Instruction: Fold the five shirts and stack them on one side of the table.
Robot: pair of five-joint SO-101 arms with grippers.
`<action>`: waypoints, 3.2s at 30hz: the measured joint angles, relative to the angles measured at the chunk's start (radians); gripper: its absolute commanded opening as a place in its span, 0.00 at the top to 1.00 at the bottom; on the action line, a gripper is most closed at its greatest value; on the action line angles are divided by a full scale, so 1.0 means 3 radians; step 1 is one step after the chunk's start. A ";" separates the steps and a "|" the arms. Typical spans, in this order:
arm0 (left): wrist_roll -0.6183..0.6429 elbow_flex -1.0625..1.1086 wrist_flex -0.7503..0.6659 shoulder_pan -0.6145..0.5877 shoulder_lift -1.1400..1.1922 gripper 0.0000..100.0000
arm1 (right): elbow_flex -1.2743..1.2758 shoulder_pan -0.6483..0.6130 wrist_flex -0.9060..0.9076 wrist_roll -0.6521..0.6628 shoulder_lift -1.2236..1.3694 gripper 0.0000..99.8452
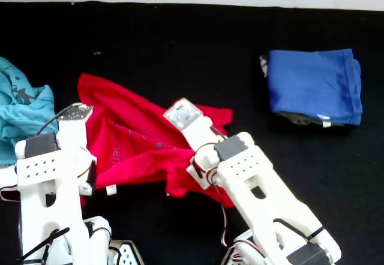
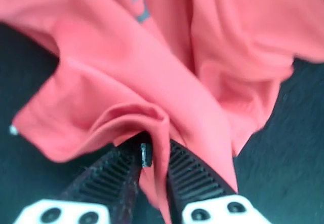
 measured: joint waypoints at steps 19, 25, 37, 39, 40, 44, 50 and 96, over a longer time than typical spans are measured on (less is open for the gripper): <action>0.0000 -0.0823 0.0092 0.0015 0.0000 0.99 | -0.0844 0.0962 0.0015 0.0026 -0.0491 1.00; 0.0000 -0.1841 0.0230 0.0041 0.0000 0.99 | -0.1519 0.1565 0.0026 0.0036 -0.0609 1.00; 0.0015 -0.3135 0.0327 0.0046 -0.0026 0.99 | -0.3089 0.1765 0.0026 0.0046 -0.0614 1.00; 0.0123 -0.3365 0.0389 0.0046 -0.0026 0.99 | -0.3335 0.1765 0.0026 0.0046 -0.0624 1.00; 0.0164 -0.3488 0.0419 0.0066 -0.0026 0.99 | -0.3447 0.1765 0.0026 0.0046 -0.0624 1.00; 0.0271 -0.3954 0.0598 0.0261 -0.0041 0.99 | -0.3897 0.1790 0.0026 0.0046 -0.0639 1.00; 0.0332 -0.4368 0.0644 0.0338 -0.0077 0.99 | -0.4383 0.1805 0.0026 0.0046 -0.0696 1.00; 0.0338 -0.2977 0.0199 0.0348 -0.0394 0.99 | -0.3861 0.1831 -0.0128 0.0046 -0.0425 0.99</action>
